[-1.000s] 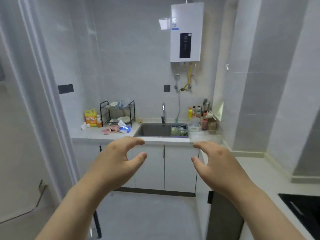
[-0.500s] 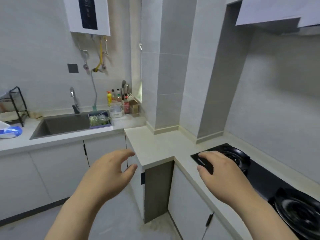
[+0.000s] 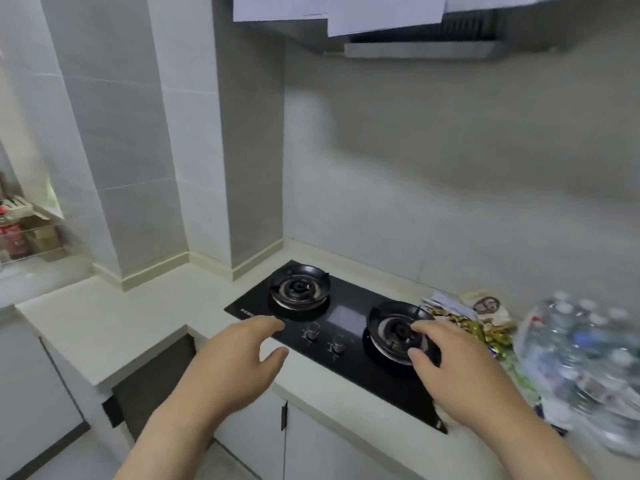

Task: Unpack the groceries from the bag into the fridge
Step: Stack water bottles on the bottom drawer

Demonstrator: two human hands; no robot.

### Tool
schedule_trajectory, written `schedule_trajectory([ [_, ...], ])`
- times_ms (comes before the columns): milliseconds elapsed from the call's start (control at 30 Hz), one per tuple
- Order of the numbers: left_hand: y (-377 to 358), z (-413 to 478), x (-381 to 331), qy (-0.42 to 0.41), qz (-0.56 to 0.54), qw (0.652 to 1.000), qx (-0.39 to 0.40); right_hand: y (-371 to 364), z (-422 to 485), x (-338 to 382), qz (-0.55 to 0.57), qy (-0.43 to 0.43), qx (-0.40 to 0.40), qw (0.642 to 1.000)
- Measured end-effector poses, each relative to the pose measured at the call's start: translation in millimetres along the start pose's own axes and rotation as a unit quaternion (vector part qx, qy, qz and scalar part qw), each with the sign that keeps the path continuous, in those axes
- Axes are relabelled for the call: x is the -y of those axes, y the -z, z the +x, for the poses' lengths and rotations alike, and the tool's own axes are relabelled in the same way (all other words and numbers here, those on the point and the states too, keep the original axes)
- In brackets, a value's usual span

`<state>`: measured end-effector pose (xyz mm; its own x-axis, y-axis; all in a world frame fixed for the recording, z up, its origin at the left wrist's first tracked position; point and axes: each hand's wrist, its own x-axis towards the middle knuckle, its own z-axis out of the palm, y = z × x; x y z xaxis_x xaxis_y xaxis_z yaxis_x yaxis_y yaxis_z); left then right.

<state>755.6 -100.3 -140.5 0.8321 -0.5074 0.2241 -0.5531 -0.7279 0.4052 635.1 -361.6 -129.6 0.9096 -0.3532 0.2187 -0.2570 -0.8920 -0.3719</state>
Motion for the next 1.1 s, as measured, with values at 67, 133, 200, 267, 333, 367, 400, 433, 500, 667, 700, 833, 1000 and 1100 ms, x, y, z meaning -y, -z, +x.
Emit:
schedule_trajectory([
  [67, -13, 19, -26, -0.023, -0.011, 1.0, 0.014, 11, -6, -30, 0.008, -0.036, -0.012, 0.999],
  [133, -26, 34, -53, -0.044, -0.023, 0.998, 0.025, 18, -11, -61, 0.012, -0.062, -0.023, 0.998],
  [200, -40, 47, -79, -0.065, -0.032, 0.997, 0.037, 23, -16, -91, 0.011, -0.084, -0.026, 0.996],
  [267, -55, 57, -101, -0.083, -0.037, 0.994, 0.053, 26, -20, -119, 0.014, -0.102, -0.03, 0.994],
  [333, -69, 67, -119, -0.097, -0.034, 0.992, 0.072, 27, -23, -149, 0.016, -0.123, -0.041, 0.991],
  [367, -76, 71, -127, -0.103, -0.033, 0.991, 0.078, 28, -26, -162, 0.019, -0.137, -0.044, 0.989],
  [400, -82, 75, -134, -0.108, -0.033, 0.99, 0.081, 30, -29, -175, 0.022, -0.151, -0.047, 0.987],
  [433, -89, 80, -142, -0.111, -0.036, 0.99, 0.084, 32, -33, -188, 0.025, -0.164, -0.047, 0.985],
  [500, -101, 88, -159, -0.117, -0.049, 0.988, 0.089, 36, -41, -213, 0.026, -0.185, -0.054, 0.981],
  [667, -134, 106, -203, -0.163, -0.049, 0.98, 0.107, 49, -58, -266, 0.028, -0.219, -0.073, 0.973],
  [700, -140, 110, -210, -0.169, -0.046, 0.978, 0.114, 51, -61, -274, 0.029, -0.225, -0.075, 0.971],
  [833, -161, 121, -227, -0.18, -0.05, 0.972, 0.14, 57, -76, -302, 0.041, -0.243, -0.1, 0.964],
  [1000, -193, 138, -240, -0.204, -0.056, 0.961, 0.176, 50, -84, -327, 0.028, -0.271, -0.108, 0.956],
  [1100, -213, 154, -245, -0.223, -0.065, 0.951, 0.204, 42, -81, -337, 0.031, -0.287, -0.095, 0.953],
])
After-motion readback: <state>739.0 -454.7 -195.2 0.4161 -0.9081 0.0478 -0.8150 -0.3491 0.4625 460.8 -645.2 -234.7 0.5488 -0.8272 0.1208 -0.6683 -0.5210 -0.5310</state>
